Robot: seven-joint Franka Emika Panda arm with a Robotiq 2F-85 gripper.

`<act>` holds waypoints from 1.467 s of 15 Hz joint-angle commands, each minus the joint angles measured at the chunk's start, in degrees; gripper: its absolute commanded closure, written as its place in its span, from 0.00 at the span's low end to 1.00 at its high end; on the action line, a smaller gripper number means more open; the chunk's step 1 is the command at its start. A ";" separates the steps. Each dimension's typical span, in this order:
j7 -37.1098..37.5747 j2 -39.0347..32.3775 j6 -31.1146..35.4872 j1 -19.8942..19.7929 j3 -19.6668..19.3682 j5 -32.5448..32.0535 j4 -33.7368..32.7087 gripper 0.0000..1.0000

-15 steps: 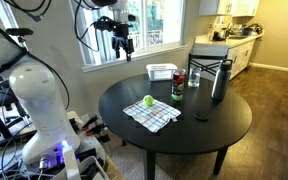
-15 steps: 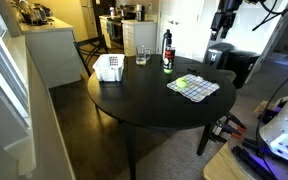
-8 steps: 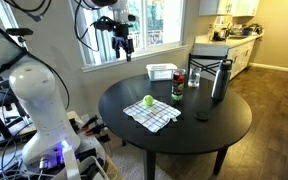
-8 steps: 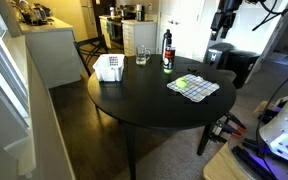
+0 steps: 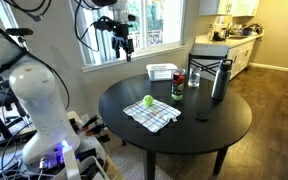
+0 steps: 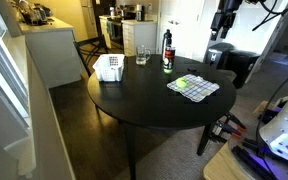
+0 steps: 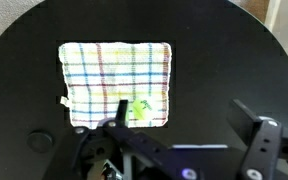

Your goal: Place the tennis ball with the other tennis balls

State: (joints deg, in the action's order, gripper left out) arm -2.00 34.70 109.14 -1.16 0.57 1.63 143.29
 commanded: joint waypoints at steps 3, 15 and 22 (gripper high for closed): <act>0.24 -0.03 -0.13 0.50 -0.44 -0.27 -0.11 0.00; -1.19 -6.09 6.78 -0.73 -6.00 2.02 -0.10 0.00; -0.51 -17.63 20.10 -0.26 -6.52 4.07 0.01 0.00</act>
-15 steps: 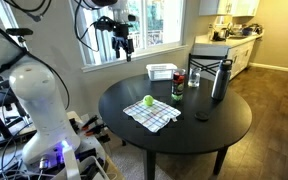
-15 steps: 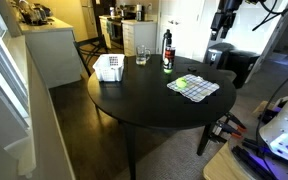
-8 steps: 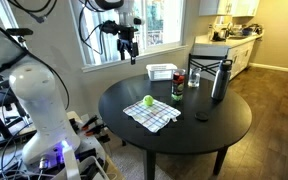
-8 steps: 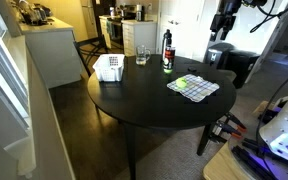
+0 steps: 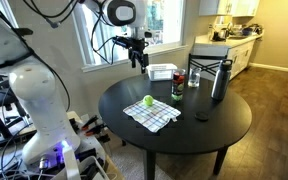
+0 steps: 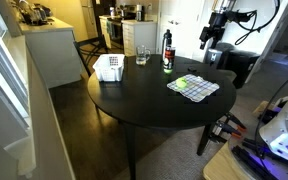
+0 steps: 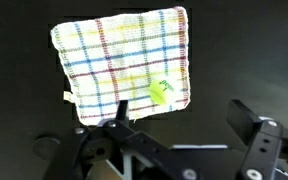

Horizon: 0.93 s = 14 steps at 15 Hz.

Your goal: Place the tennis ball with the other tennis balls

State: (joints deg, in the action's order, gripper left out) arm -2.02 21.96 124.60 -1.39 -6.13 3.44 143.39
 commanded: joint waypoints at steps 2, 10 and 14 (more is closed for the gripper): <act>-0.40 -8.43 7.51 0.04 0.36 3.24 -0.55 0.00; 0.25 -19.96 17.98 -0.22 1.59 4.30 -2.79 0.00; 0.46 -23.14 21.14 -0.42 1.91 4.45 -3.90 0.00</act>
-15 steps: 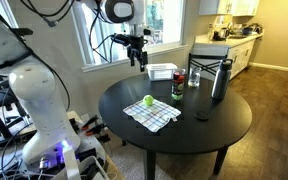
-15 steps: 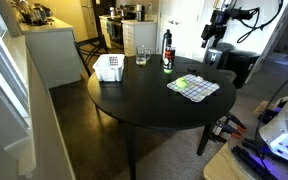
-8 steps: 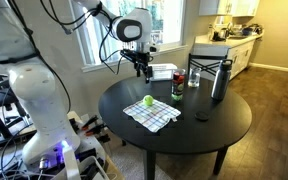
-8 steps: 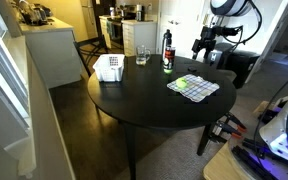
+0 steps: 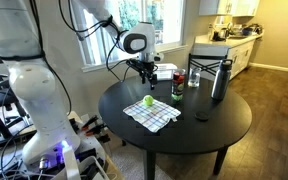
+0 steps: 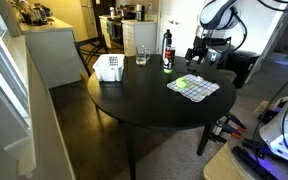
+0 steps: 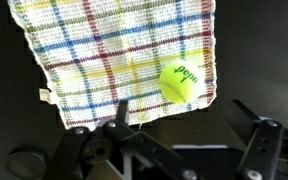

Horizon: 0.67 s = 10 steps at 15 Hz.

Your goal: Place the tennis ball with the other tennis balls

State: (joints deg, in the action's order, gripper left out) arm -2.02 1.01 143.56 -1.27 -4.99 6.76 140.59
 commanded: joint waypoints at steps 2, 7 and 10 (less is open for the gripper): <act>0.10 -1.44 0.85 -0.71 0.73 -0.07 -0.79 0.00; 0.10 -1.93 0.86 -0.73 0.76 -0.09 -1.08 0.00; 0.10 -1.93 0.86 -0.73 0.77 -0.09 -1.08 0.00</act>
State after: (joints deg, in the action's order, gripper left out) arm -2.01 -0.97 144.60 -1.28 -4.93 6.77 139.58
